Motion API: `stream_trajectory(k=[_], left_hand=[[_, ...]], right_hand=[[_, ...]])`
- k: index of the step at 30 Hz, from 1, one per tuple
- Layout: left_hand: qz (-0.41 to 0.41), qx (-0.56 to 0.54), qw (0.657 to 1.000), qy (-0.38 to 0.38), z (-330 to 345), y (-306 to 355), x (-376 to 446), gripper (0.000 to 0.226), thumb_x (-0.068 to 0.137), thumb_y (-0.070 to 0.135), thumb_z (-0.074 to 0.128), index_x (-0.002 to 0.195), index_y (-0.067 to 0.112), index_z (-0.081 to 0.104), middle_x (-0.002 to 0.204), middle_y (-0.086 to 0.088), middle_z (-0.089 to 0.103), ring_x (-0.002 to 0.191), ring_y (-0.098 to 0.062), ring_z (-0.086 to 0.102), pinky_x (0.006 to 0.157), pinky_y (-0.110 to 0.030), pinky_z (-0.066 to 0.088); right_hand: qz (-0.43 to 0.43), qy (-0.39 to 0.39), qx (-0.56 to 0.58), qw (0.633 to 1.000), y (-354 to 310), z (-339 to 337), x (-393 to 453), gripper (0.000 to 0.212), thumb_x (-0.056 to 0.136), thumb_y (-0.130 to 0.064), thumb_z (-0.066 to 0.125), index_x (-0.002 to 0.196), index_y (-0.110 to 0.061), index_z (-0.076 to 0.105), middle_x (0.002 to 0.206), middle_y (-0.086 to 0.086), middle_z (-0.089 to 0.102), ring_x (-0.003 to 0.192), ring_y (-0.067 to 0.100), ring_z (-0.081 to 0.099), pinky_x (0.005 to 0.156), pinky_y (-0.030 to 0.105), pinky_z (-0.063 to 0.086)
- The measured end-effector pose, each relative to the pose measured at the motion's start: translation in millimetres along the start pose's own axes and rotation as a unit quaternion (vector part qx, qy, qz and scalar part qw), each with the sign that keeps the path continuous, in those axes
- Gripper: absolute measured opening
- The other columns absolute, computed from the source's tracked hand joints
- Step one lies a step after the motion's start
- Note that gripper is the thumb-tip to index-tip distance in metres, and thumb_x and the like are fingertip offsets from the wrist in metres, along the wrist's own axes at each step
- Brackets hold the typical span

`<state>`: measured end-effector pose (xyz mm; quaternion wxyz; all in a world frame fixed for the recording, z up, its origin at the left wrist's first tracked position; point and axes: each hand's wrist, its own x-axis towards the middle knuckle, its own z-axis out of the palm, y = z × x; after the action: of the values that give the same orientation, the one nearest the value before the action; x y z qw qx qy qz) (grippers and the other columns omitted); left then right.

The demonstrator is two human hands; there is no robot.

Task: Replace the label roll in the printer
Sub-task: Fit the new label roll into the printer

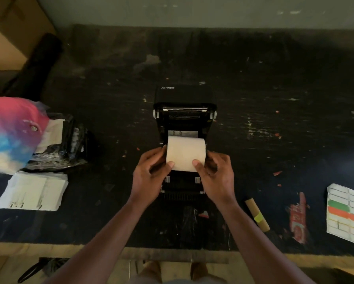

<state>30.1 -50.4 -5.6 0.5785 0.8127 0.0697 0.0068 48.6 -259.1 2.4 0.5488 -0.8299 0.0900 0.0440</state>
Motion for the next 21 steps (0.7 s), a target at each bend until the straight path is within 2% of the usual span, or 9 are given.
stream_trajectory(k=[3,7,10,13,15,16,18,21], left_hand=[[-0.02,0.032,0.999,0.01,8.4,-2.8,12.3,0.057,0.096,0.024,0.075,0.15,0.02,0.058,0.143,0.0,0.048,0.131,-0.015,0.061,0.101,-0.018,0.054],[-0.036,0.044,0.998,0.029,15.8,-8.1,19.2,0.054,0.096,0.019,0.075,0.148,0.016,0.059,0.143,-0.006,0.051,0.131,-0.019,0.06,0.099,-0.012,0.052],[-0.053,0.043,0.997,0.04,18.6,-13.4,21.3,0.052,0.096,0.016,0.075,0.146,0.016,0.06,0.142,-0.007,0.053,0.13,-0.018,0.06,0.093,-0.002,0.047],[-0.052,0.048,0.996,0.046,20.6,-17.1,24.6,0.052,0.095,0.014,0.076,0.144,0.015,0.061,0.14,-0.008,0.056,0.124,-0.017,0.063,0.088,0.001,0.046],[-0.046,0.068,0.995,0.05,21.7,-19.2,25.9,0.051,0.094,0.013,0.077,0.143,0.014,0.063,0.138,-0.009,0.059,0.117,-0.016,0.066,0.087,0.0,0.048],[-0.043,0.078,0.995,0.052,22.1,-20.7,26.0,0.05,0.094,0.014,0.078,0.142,0.013,0.063,0.137,-0.009,0.06,0.114,-0.014,0.067,0.086,0.0,0.048],[-0.043,0.087,0.994,0.054,22.2,-23.4,25.6,0.05,0.094,0.015,0.078,0.142,0.013,0.064,0.137,-0.009,0.061,0.107,-0.006,0.065,0.086,0.001,0.047],[-0.049,0.086,0.993,0.057,21.9,-24.9,25.5,0.049,0.094,0.016,0.078,0.141,0.015,0.064,0.137,-0.007,0.061,0.101,0.003,0.062,0.085,0.002,0.046]], right_hand=[[0.014,0.01,-0.015,1.0,6.6,2.7,14.5,0.051,0.093,-0.024,0.08,0.139,-0.012,0.063,0.134,0.0,0.046,0.118,0.007,0.052,0.073,-0.011,0.04],[0.021,0.009,-0.029,0.999,16.0,12.6,28.6,0.049,0.093,-0.024,0.08,0.138,-0.012,0.064,0.134,-0.002,0.045,0.109,-0.001,0.047,0.071,-0.014,0.033],[0.023,0.011,-0.047,0.999,23.5,21.1,35.7,0.044,0.092,-0.025,0.081,0.133,-0.015,0.067,0.136,0.002,0.05,0.119,0.006,0.049,0.073,-0.014,0.034],[0.02,0.009,-0.041,0.999,29.8,25.8,40.4,0.042,0.091,-0.026,0.082,0.13,-0.017,0.068,0.134,-0.002,0.05,0.125,0.015,0.059,0.081,0.003,0.052],[0.021,0.009,-0.03,0.999,29.7,26.9,42.6,0.044,0.091,-0.023,0.083,0.131,-0.017,0.067,0.136,-0.002,0.049,0.123,0.02,0.065,0.094,0.027,0.063],[0.021,0.008,-0.032,0.999,29.4,27.2,44.1,0.046,0.09,-0.022,0.083,0.132,-0.016,0.067,0.138,0.001,0.05,0.121,0.021,0.067,0.095,0.035,0.064],[0.022,0.006,-0.039,0.999,28.9,27.5,47.0,0.047,0.09,-0.021,0.084,0.133,-0.013,0.067,0.139,0.005,0.052,0.118,0.021,0.069,0.095,0.038,0.065],[0.033,0.004,-0.039,0.999,27.9,26.9,50.0,0.049,0.09,-0.021,0.084,0.135,-0.011,0.067,0.14,0.006,0.053,0.114,0.019,0.071,0.094,0.034,0.065]])
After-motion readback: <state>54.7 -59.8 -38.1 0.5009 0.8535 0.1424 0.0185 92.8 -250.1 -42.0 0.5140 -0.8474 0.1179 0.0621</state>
